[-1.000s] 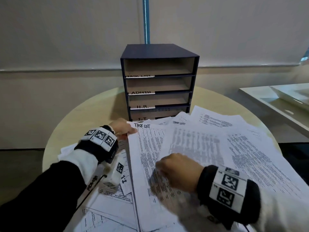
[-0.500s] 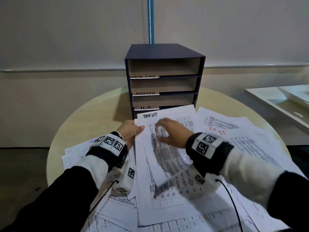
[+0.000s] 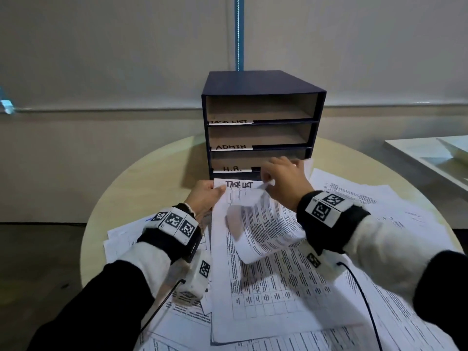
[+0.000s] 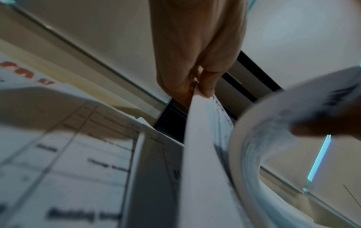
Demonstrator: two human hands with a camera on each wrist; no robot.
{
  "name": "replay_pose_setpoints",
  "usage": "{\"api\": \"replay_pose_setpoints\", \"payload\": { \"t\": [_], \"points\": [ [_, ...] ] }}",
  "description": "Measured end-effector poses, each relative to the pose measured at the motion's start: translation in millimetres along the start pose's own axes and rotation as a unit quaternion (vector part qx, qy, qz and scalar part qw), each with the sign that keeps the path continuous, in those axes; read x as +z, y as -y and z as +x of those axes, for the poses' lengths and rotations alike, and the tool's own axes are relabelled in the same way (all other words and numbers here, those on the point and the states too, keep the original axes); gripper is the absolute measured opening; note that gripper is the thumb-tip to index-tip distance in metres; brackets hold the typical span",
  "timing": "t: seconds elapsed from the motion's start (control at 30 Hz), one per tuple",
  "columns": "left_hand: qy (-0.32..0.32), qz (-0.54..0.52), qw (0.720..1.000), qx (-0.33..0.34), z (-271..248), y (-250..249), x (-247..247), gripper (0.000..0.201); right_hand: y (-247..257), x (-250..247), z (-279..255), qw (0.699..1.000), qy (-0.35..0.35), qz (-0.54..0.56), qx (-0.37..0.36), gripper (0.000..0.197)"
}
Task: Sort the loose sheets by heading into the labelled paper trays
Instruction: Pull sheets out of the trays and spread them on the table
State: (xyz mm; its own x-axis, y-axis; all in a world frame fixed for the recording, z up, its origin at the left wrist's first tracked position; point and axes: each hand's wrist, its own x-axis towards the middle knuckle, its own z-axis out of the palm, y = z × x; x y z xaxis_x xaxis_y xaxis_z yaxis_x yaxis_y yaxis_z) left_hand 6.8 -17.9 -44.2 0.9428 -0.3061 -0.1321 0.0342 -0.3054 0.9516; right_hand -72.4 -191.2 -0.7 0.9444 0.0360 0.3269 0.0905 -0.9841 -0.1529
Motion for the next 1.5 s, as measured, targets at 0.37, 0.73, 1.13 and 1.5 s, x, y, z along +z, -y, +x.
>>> {"api": "replay_pose_setpoints", "payload": {
  "t": [0.37, 0.73, 1.13, 1.5],
  "points": [
    [0.035, -0.111, 0.992, 0.050, -8.1, -24.0, 6.7, 0.018, 4.4, -13.2, -14.9, 0.997, 0.042, 0.018, -0.060, 0.028],
    [0.065, -0.175, 0.972, 0.143, -25.6, -45.4, 9.1, 0.023, 0.8, -20.4, -4.0, 0.997, 0.008, 0.021, 0.068, 0.022],
    [-0.086, -0.018, 0.977, 0.193, -37.3, -72.9, 15.7, 0.024, -3.2, -53.2, -2.2, 0.970, -0.195, 0.114, 0.094, 0.058],
    [-0.097, -0.079, 0.955, 0.271, -47.8, -115.3, -9.0, 0.019, -36.8, -67.2, 2.8, 0.789, -0.276, 0.513, 0.195, 0.035]
  ]
}}
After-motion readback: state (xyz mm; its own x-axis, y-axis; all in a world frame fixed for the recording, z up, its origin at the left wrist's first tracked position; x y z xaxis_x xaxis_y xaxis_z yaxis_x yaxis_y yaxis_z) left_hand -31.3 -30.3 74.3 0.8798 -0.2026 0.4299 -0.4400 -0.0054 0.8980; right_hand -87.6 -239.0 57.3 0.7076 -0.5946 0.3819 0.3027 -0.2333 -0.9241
